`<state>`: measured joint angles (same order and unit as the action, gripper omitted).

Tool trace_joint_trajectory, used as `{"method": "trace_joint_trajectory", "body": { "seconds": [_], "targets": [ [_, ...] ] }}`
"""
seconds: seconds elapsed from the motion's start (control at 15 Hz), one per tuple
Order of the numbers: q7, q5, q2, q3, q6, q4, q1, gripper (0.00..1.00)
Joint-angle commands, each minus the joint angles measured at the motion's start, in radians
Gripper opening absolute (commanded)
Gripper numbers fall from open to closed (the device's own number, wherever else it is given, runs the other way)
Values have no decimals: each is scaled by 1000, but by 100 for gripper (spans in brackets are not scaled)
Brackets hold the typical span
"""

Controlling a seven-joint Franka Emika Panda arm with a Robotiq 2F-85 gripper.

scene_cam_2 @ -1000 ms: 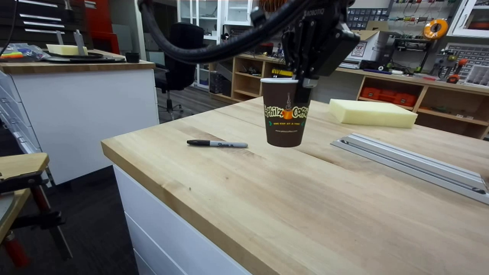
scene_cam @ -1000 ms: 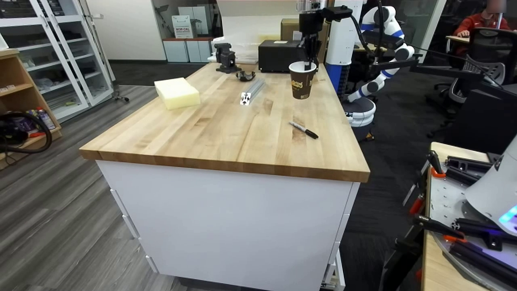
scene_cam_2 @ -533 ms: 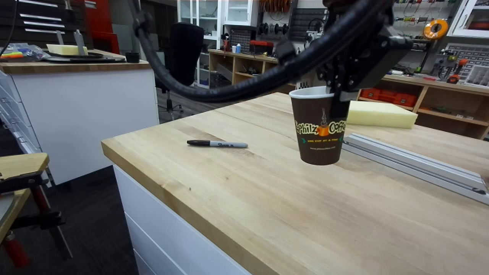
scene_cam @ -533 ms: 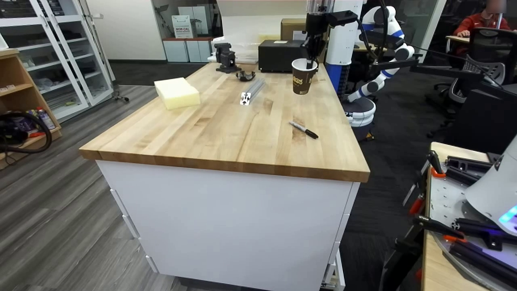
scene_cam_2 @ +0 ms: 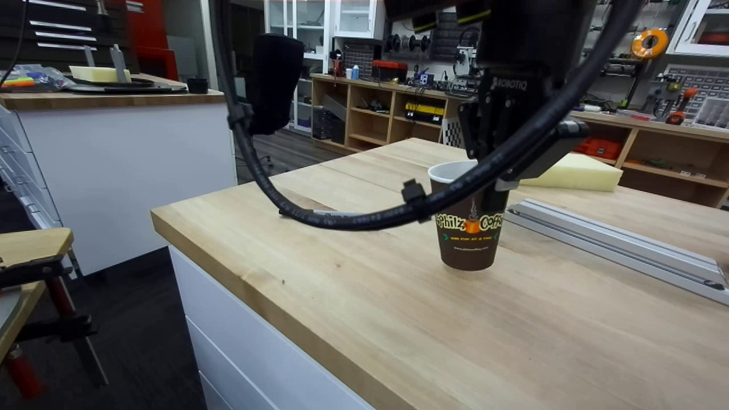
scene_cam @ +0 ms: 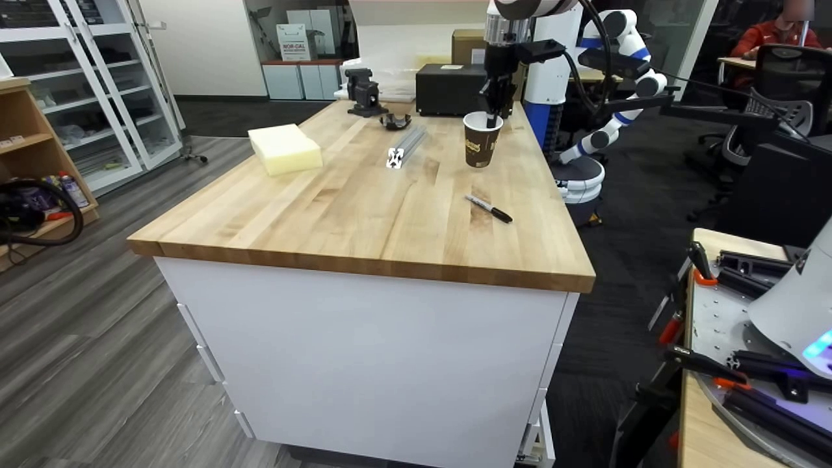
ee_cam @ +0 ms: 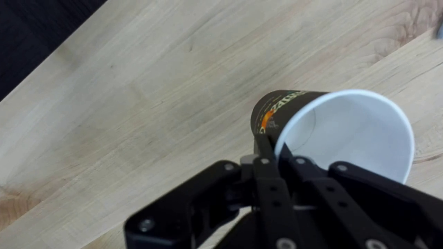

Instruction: Move the cup to the right then place the marker in it

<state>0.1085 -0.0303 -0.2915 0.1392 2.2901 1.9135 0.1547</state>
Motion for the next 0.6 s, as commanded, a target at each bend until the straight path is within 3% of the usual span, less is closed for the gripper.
{"method": "trace_joint_trajectory", "body": {
  "seconds": [0.0, 0.53],
  "targets": [
    [24, -28, -18, -16, -15, -30, 18, 29],
    [23, -7, 38, -34, 34, -17, -6, 80]
  ]
}}
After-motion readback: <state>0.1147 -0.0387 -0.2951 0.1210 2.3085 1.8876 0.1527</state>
